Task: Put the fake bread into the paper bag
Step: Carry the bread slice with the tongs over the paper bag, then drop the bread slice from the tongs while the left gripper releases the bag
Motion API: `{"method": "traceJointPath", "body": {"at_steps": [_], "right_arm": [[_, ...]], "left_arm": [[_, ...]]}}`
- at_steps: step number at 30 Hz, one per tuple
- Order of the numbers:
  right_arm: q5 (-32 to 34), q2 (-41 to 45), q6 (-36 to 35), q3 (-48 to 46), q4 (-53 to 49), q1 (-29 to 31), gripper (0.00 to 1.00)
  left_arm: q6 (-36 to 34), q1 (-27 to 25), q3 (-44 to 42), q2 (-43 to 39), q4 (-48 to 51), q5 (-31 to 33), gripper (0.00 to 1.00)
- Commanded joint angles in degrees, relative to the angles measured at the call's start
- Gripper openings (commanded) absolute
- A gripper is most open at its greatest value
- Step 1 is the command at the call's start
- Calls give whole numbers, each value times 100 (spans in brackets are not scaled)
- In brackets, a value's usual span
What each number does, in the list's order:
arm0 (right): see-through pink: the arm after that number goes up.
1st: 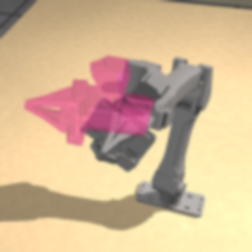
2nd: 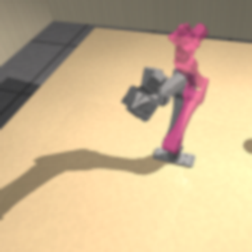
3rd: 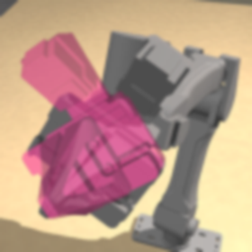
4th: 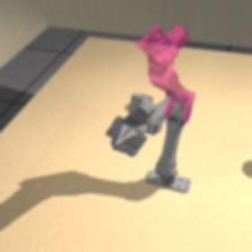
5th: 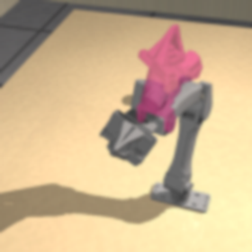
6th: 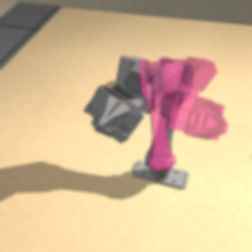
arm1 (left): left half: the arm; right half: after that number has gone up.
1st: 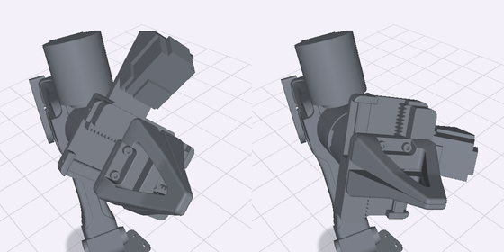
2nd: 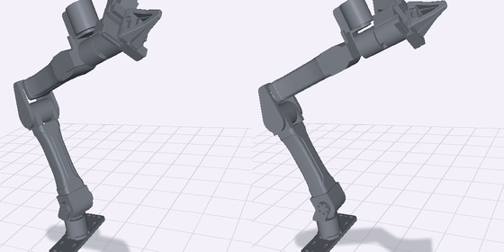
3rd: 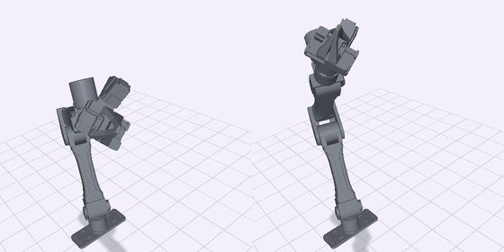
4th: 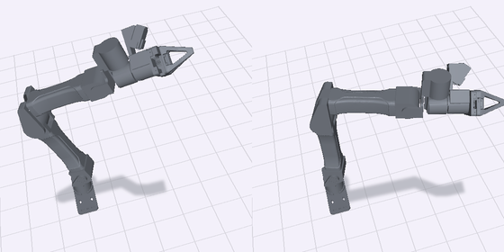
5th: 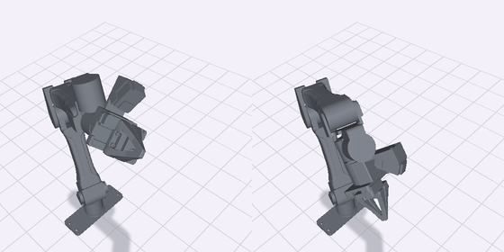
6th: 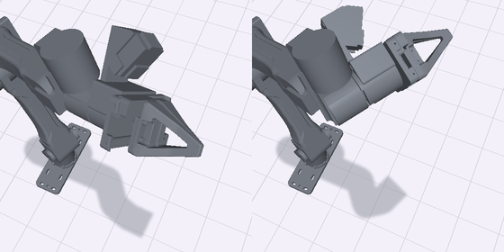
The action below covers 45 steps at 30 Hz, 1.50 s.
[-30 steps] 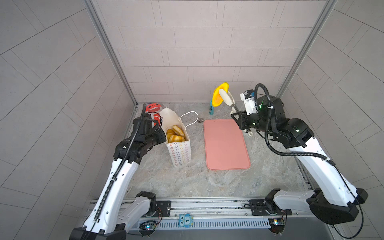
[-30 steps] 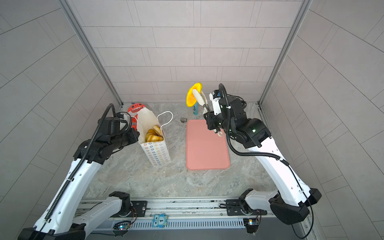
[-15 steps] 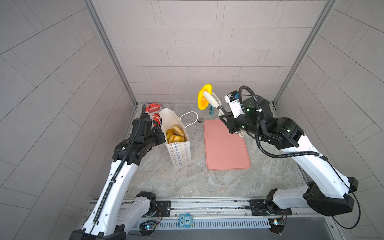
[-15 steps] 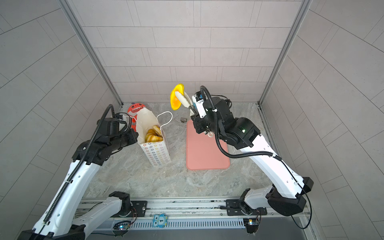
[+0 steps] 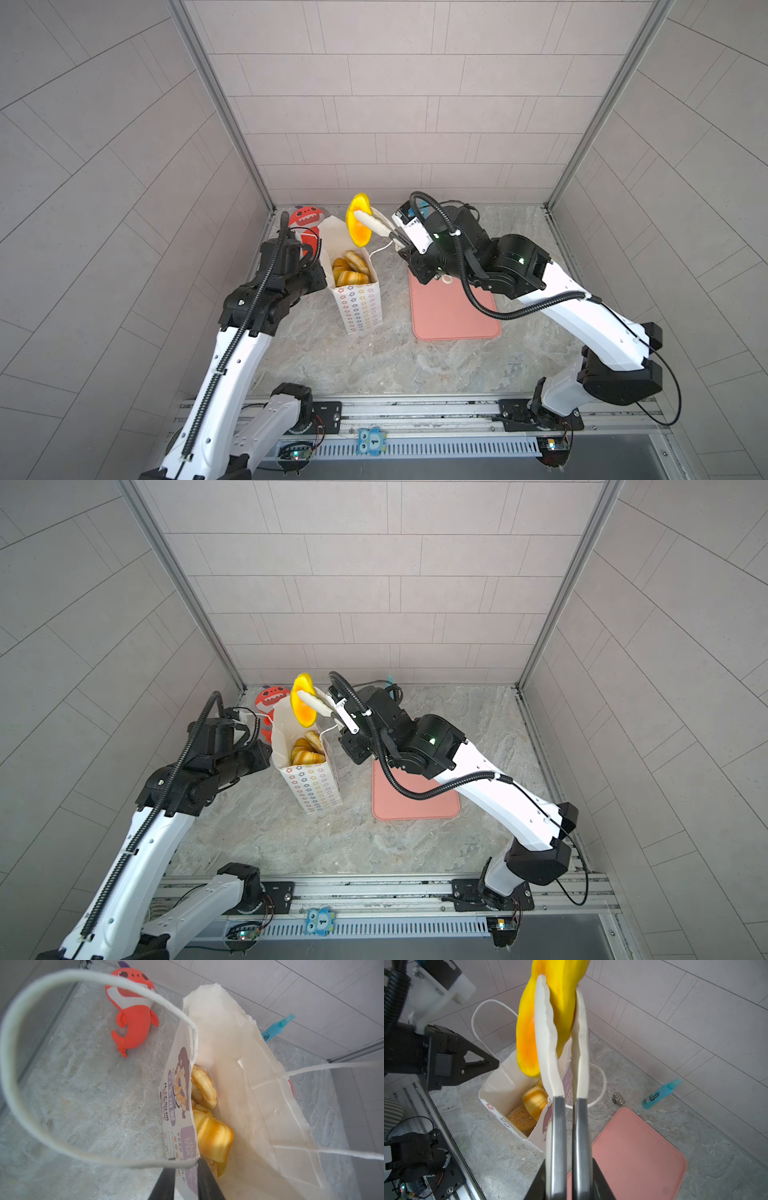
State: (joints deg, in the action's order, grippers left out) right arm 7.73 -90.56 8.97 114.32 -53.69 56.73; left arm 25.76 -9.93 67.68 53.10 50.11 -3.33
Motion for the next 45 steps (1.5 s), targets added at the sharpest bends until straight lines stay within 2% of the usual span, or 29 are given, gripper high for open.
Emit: {"method": "traceJointPath", "body": {"at_steps": [1,5,15,21,27,37,45], "right_arm": [[178,-148,-218,349,-108,120,27],[211,-509,-312,636,-325,246,26],[326,-984,-351,948,-579,352,26],[335,-1145,-361,934,-662,365,27],[313,-1194,-344,872,-634,374,34],[357,-1073,-344,804,-576,384,47],[385,-844,-365,614,-380,379,47]], "left_arm": [[-136,49,226,-190,204,353,31],[-220,59,331,-205,299,487,39],[-321,181,505,-199,435,812,43],[-304,636,580,-244,467,800,43],[-111,1523,597,-138,366,331,44],[703,2346,87,153,-399,-732,45],[1022,2769,-137,93,-578,-944,47]]}}
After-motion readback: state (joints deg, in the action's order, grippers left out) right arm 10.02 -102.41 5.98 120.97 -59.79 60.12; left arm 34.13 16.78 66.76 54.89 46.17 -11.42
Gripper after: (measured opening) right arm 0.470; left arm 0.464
